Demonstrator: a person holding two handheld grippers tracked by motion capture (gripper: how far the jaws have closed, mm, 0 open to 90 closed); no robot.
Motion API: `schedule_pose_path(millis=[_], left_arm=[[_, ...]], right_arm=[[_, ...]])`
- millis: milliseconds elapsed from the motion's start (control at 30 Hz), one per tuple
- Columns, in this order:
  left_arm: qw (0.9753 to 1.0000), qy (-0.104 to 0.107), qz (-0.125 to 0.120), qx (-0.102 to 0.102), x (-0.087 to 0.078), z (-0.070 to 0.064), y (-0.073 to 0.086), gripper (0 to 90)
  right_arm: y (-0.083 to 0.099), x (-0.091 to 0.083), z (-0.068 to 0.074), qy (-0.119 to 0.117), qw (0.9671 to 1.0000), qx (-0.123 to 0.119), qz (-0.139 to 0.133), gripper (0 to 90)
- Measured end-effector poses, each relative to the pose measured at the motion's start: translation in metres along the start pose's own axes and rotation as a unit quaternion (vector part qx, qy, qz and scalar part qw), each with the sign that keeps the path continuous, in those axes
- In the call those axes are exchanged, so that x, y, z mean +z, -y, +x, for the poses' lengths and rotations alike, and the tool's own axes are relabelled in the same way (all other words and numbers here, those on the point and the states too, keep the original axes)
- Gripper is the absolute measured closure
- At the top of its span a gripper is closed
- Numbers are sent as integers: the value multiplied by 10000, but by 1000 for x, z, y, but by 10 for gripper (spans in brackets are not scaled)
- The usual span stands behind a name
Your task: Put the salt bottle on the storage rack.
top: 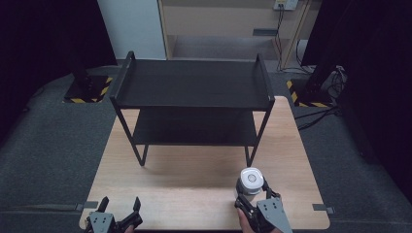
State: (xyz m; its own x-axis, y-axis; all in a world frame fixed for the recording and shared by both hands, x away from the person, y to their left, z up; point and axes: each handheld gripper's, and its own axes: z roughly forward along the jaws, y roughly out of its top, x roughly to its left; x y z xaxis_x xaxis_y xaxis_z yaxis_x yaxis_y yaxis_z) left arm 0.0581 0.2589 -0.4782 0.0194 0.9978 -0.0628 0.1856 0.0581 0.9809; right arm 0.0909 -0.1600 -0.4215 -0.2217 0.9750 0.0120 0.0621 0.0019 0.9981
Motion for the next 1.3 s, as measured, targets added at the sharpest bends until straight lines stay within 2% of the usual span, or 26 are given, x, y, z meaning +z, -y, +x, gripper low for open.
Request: schedule_pose_path(millis=[233,333,600,933,1300], left_arm=[[10000,76,10,-21,-1,0,0,11],[9999,114,-12,-36,-2,0,-1,11],[9998,165,-57,-72,-3,2,-2,11],[9997,121,-113,-165,-1,9,-3,11],[9997,77,-120,-200,4,16,-6,12]], right_arm=[[-29,24,7,-368,9991,-20,-222,321],[-43,39,7,-515,9983,51,-279,321],[-67,63,6,-584,9976,14,-369,321],[-84,102,6,-506,9982,-65,-313,321],[-92,134,12,-334,9992,-68,-188,321]])
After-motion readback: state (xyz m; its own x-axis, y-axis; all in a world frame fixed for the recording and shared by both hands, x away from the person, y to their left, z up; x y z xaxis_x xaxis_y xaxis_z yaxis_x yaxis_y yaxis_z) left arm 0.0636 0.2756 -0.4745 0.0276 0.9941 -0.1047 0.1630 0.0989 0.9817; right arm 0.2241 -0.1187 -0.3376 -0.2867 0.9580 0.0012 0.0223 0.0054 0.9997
